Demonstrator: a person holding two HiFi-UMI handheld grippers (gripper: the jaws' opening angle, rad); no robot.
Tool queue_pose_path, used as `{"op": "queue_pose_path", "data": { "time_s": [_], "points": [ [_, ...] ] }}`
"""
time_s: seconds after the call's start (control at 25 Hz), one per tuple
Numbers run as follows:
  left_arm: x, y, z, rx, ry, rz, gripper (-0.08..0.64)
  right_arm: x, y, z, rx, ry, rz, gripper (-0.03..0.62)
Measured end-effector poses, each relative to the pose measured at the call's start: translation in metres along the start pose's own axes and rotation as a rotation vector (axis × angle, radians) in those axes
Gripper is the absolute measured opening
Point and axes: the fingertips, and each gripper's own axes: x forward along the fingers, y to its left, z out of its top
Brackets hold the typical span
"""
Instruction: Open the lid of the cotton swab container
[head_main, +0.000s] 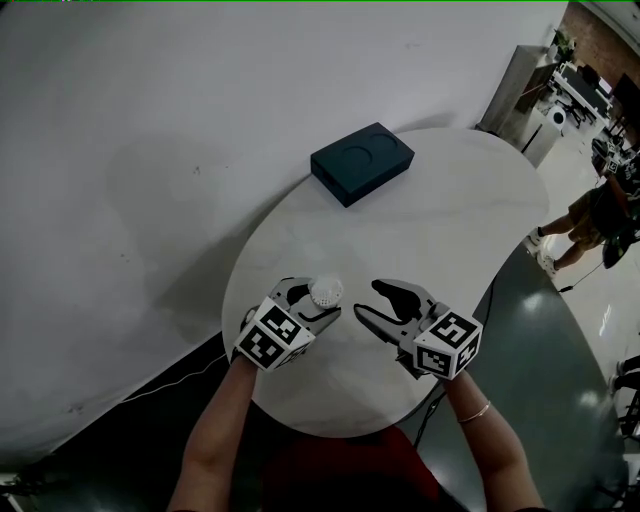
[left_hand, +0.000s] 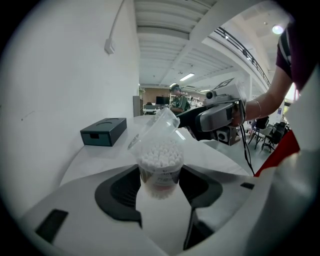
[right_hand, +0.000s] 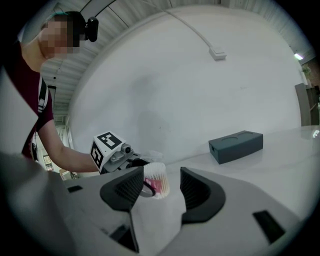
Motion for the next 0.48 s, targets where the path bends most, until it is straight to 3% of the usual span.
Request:
{"op": "queue_pose_path", "data": {
  "time_s": [0.48],
  "points": [
    [0.022,0.034,0.008,0.027,0.013,-0.013,0.253,0.015,-0.013,-0.017,0.015,0.018,-0.037,0.241]
  ]
}}
